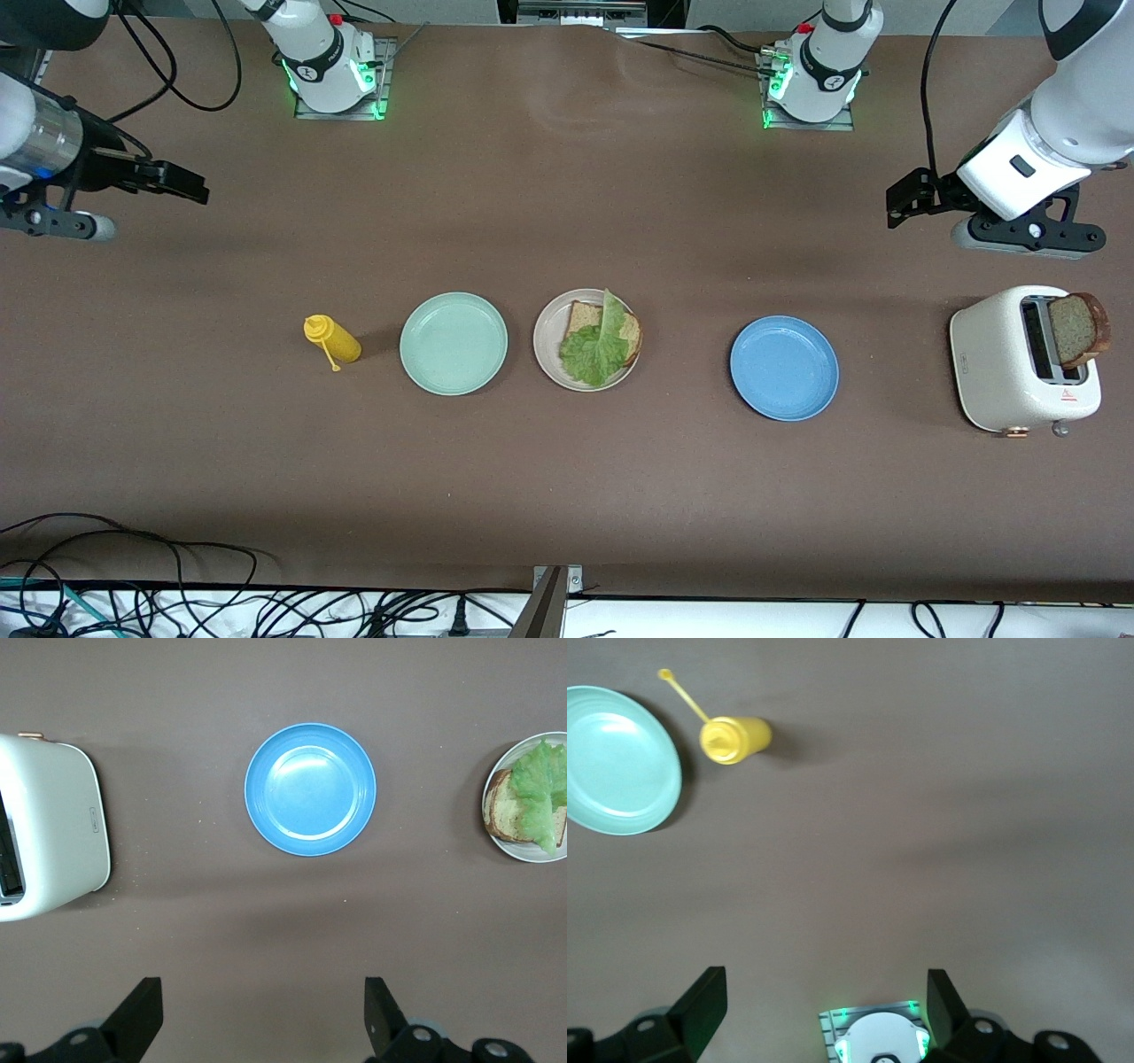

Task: Make sandwich on beige plate with both arms
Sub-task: 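Open the right gripper and withdraw it from the bottle, then reach the left gripper down to the bread slice in the toaster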

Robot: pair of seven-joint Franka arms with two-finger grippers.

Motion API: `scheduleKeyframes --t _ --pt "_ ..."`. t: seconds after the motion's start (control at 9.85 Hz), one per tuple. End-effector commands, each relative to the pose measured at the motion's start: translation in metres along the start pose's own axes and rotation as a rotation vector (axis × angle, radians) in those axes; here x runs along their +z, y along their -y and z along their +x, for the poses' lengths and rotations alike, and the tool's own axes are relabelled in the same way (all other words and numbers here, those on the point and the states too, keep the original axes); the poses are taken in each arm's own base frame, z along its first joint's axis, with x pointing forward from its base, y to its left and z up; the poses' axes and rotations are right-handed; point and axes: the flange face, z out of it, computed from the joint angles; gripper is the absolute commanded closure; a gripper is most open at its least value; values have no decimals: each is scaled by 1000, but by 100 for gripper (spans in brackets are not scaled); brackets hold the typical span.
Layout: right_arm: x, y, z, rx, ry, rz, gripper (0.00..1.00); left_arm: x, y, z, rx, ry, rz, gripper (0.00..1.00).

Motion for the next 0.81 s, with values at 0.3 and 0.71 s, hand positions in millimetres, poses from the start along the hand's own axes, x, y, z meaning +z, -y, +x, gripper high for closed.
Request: scheduleKeyframes --t 0.3,0.71 --pt "1 -54 2 -1 -1 -6 0 8 42 2 -84 23 -17 0" --pt "3 -54 7 8 -15 -48 0 36 163 21 -160 55 67 0"
